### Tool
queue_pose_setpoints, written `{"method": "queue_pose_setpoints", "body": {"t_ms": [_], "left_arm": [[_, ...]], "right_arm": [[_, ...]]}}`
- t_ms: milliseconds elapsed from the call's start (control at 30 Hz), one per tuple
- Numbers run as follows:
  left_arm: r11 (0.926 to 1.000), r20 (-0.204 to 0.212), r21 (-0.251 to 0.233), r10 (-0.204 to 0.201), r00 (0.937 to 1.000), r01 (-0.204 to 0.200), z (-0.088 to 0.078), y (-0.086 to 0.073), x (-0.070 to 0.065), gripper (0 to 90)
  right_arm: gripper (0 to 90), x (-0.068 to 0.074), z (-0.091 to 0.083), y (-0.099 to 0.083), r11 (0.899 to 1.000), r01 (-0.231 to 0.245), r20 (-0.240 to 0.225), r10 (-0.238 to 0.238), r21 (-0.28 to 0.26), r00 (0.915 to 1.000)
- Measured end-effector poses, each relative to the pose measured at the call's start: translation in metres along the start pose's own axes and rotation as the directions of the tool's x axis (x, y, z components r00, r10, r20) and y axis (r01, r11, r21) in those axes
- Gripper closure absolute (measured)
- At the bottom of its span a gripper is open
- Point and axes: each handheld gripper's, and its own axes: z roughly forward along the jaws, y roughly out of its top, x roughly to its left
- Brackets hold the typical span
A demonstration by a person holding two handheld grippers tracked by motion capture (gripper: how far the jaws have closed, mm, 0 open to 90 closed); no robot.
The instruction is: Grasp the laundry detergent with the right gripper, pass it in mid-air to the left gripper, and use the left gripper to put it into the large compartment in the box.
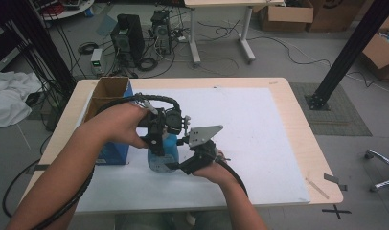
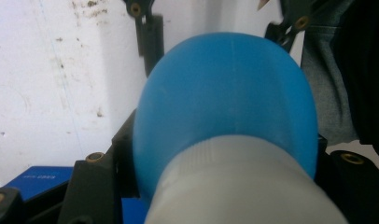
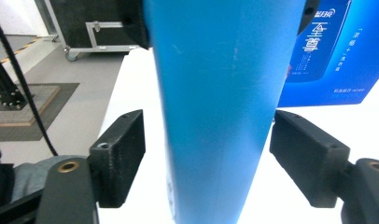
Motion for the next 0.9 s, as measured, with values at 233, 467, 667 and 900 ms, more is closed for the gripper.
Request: {"method": "queue_pose_setpoints", "body": {"t_ms": [233, 467, 667, 900], "left_arm": [[0.9994, 0.013, 0.009, -0.034, 0.9993, 0.034, -0.007, -0.002, 0.006, 39.0], [0.9976, 0.03, 0.014, -0.069, 0.9972, 0.068, -0.014, -0.003, 0.015, 38.8], [0.985, 0.052, 0.038, -0.17, 0.9841, 0.168, -0.031, -0.009, 0.029, 38.8], [0.9453, 0.081, 0.03, -0.326, 0.9418, 0.325, -0.051, -0.021, 0.045, 38.8]], "right_arm": [[19.5, 0.0, -0.022, 0.008, 0.999, 0.007, 0.001, -0.007, 0.052, 1.0], [15.5, -0.006, -0.044, 0.015, 0.994, 0.005, 0.016, -0.006, 0.114, 0.9998], [9.6, -0.014, -0.065, 0.029, 0.967, 0.012, 0.027, -0.019, 0.255, 0.9994], [5.3, -0.015, -0.088, 0.039, 0.934, 0.031, 0.061, -0.056, 0.356, 0.9966]]}}
